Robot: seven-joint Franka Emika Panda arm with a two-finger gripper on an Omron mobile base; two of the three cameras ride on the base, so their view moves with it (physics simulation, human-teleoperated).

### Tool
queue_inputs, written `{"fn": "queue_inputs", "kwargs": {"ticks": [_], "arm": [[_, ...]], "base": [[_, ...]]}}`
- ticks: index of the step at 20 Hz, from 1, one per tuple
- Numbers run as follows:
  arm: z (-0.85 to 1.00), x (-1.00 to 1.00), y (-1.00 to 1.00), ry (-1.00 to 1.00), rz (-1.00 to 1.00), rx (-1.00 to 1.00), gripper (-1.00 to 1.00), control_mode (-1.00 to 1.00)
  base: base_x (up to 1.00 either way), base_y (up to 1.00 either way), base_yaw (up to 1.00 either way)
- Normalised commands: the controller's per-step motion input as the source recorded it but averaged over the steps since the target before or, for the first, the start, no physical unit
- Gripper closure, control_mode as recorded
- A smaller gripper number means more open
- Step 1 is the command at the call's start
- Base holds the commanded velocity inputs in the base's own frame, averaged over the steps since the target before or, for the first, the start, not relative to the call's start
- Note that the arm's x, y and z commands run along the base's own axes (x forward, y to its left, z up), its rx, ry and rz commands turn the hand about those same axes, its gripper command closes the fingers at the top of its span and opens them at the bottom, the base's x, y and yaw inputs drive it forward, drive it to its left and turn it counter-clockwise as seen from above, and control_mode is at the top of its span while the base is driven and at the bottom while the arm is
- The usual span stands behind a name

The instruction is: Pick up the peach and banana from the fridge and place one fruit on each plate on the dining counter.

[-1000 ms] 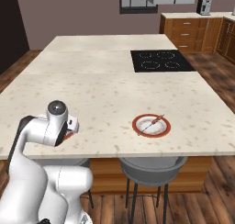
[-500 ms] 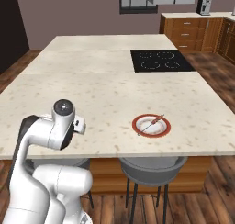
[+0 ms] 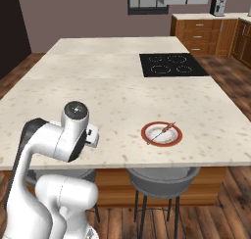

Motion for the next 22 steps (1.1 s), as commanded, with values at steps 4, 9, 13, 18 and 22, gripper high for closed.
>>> {"fn": "queue_inputs", "kwargs": {"ticks": [4,9,13,18,22], "arm": [[0.22,-0.6,-0.29,-0.04,-0.04,-0.03,-1.0,-1.0],[0.23,-0.71,-0.27,-0.09,-0.07,-0.06,-1.0,-1.0],[0.2,-0.59,-0.06,-0.1,-0.09,-0.06,-1.0,-1.0],[0.14,-0.28,0.16,-0.18,0.0,-0.1,-1.0,-1.0],[0.0,-0.11,0.1,-0.06,0.0,-0.02,-1.0,-1.0]], "base": [[0.0,0.0,0.0],[0.0,0.0,0.0],[0.0,0.0,0.0],[0.0,0.0,0.0],[0.0,0.0,0.0]]}}
